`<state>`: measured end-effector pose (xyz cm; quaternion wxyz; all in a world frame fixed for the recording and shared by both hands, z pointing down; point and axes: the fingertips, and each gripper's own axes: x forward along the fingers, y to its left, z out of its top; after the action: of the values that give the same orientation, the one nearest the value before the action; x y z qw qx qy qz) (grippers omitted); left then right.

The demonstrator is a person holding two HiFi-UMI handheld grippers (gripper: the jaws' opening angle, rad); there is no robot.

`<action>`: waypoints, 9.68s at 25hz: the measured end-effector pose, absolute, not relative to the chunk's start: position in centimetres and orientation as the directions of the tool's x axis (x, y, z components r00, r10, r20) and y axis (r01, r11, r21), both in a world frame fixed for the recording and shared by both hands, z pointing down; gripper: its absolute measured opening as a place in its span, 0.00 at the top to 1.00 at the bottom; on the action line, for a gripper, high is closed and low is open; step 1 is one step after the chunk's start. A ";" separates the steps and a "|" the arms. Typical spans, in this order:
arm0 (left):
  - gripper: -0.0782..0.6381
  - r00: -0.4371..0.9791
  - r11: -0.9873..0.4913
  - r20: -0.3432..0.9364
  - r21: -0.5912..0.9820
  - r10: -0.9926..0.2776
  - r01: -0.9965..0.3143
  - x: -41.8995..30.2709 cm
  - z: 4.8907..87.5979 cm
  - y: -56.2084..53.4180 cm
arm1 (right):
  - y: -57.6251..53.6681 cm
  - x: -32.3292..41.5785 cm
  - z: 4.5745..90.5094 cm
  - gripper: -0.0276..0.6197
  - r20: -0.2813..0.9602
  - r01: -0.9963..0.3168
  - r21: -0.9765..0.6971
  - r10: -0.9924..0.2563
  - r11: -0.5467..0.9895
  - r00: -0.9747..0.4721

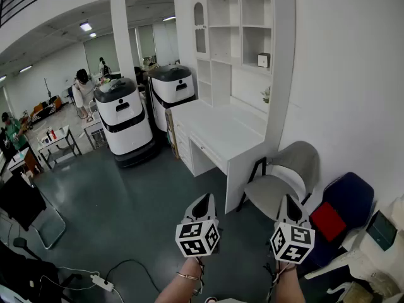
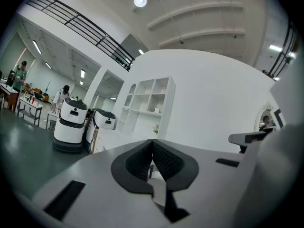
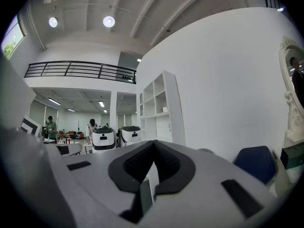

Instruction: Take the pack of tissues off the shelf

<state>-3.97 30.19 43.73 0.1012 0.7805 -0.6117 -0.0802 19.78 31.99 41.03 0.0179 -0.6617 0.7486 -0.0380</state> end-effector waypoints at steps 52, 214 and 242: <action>0.87 0.257 -0.238 0.048 0.241 -0.965 -0.941 -7.0 46.2 23.9 | 25.6 16.6 44.1 0.45 0.052 -0.981 -0.134 -0.988 0.137 -0.145; 0.87 0.409 -0.428 -0.188 0.069 -0.893 -0.901 -6.4 24.6 -60.7 | -60.8 23.8 13.0 0.32 -0.007 -0.957 0.130 -0.966 -0.259 0.260; 0.87 0.409 -0.428 -0.169 0.097 -0.897 -0.899 -6.3 25.5 -60.7 | -63.3 25.1 15.8 0.38 0.204 -0.960 0.103 -0.939 -0.262 0.278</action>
<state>-6.30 -60.68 25.47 -0.0046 0.8393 -0.5348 -0.0977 25.09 -63.26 15.79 -0.1030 -0.7927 0.5987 -0.0507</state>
